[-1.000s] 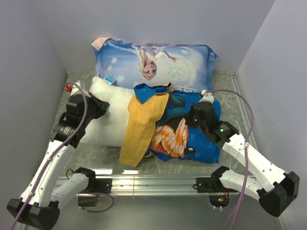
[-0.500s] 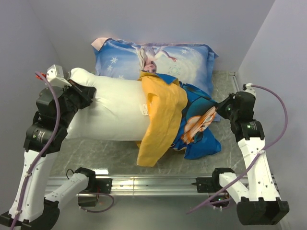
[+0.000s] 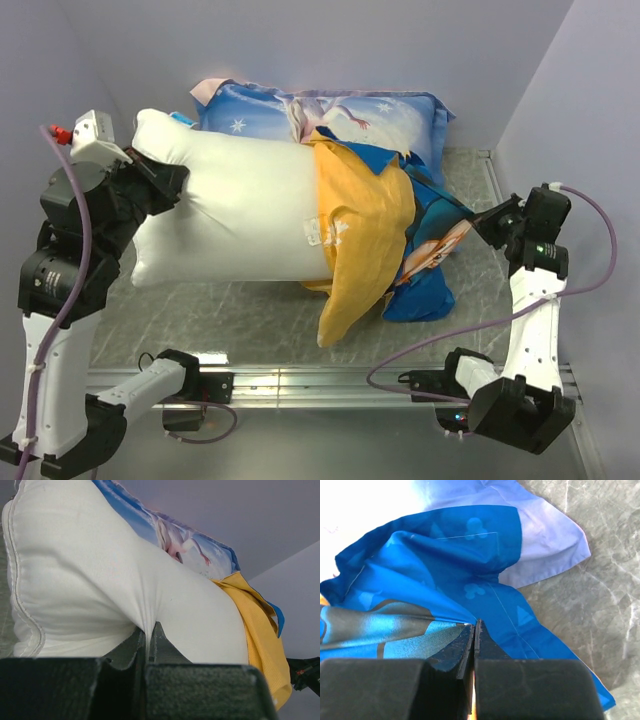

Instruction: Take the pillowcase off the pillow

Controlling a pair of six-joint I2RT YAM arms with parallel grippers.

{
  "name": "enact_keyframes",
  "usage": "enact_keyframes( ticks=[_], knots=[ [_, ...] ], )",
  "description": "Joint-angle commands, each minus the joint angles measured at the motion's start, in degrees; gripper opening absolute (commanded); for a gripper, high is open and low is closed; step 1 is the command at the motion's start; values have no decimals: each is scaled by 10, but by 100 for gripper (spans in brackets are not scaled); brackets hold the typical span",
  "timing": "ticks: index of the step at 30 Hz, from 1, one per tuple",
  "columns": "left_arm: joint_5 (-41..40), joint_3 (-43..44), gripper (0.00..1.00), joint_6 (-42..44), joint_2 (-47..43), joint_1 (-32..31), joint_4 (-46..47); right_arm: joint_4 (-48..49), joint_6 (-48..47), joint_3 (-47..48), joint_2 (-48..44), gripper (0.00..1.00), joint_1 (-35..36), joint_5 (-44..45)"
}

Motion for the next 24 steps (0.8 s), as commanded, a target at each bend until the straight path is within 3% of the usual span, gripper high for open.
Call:
enact_keyframes(
  ticks=[1,6,9,14,18,20,21,24],
  knots=[
    [-144,83,1,50,-33,22,115,46,-8,25,26,0,-57,143],
    [-101,13,1,29,-50,22,130,55,-6,18,6,0,-59,122],
    [-59,-139,0,-12,-84,22,161,51,-26,17,-28,0,-14,124],
    [-52,-305,1,-31,-137,22,186,35,-58,-2,-76,0,196,258],
    [-48,-426,2,-42,-156,22,209,51,-51,-61,-100,0,311,297],
    [-20,-458,15,-47,-159,22,222,61,-55,-85,-92,0,348,314],
    [-7,-481,35,-46,-159,22,235,61,-57,-90,-76,0,374,328],
    [52,-486,69,-18,-147,22,241,75,-60,-105,-54,0,408,334]
  ],
)
